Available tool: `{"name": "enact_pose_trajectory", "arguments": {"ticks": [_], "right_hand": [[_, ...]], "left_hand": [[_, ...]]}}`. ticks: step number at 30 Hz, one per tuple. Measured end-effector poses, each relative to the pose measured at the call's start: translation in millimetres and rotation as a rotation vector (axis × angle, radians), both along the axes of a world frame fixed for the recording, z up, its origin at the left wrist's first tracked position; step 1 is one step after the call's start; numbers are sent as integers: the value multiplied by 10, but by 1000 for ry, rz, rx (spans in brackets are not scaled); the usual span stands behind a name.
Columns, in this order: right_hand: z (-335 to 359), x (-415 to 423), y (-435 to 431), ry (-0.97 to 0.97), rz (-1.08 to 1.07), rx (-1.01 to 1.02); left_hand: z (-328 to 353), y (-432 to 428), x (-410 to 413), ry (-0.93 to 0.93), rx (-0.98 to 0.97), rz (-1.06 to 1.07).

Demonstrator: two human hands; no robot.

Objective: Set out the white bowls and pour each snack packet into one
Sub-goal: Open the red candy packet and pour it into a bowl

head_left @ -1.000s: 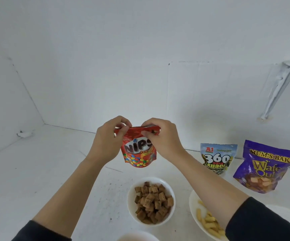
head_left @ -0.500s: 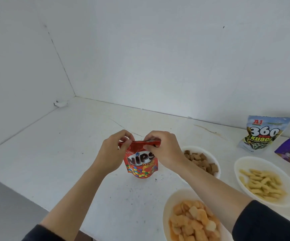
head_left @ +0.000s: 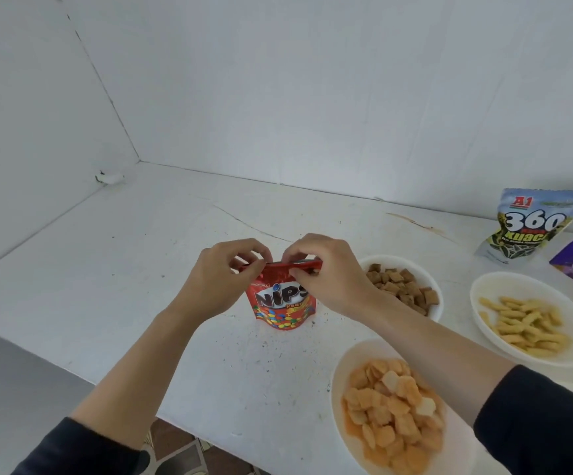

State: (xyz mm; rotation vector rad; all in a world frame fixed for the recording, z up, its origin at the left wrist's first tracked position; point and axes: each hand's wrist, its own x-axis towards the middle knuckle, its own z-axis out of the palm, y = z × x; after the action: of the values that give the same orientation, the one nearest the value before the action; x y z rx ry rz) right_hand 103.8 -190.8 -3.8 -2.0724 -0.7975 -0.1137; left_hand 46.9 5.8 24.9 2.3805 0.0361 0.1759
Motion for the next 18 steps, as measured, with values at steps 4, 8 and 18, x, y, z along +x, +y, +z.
{"name": "enact_pose_trajectory", "arguments": {"ticks": [4, 8, 18], "right_hand": [[-43, 13, 29, -144, 10, 0], [-11, 2, 57, -156, 35, -69], [-16, 37, 71, -208, 124, -262]], "left_hand": [[53, 12, 45, 92, -50, 24], [115, 31, 96, 170, -117, 17], [238, 166, 115, 426, -199, -181]]}}
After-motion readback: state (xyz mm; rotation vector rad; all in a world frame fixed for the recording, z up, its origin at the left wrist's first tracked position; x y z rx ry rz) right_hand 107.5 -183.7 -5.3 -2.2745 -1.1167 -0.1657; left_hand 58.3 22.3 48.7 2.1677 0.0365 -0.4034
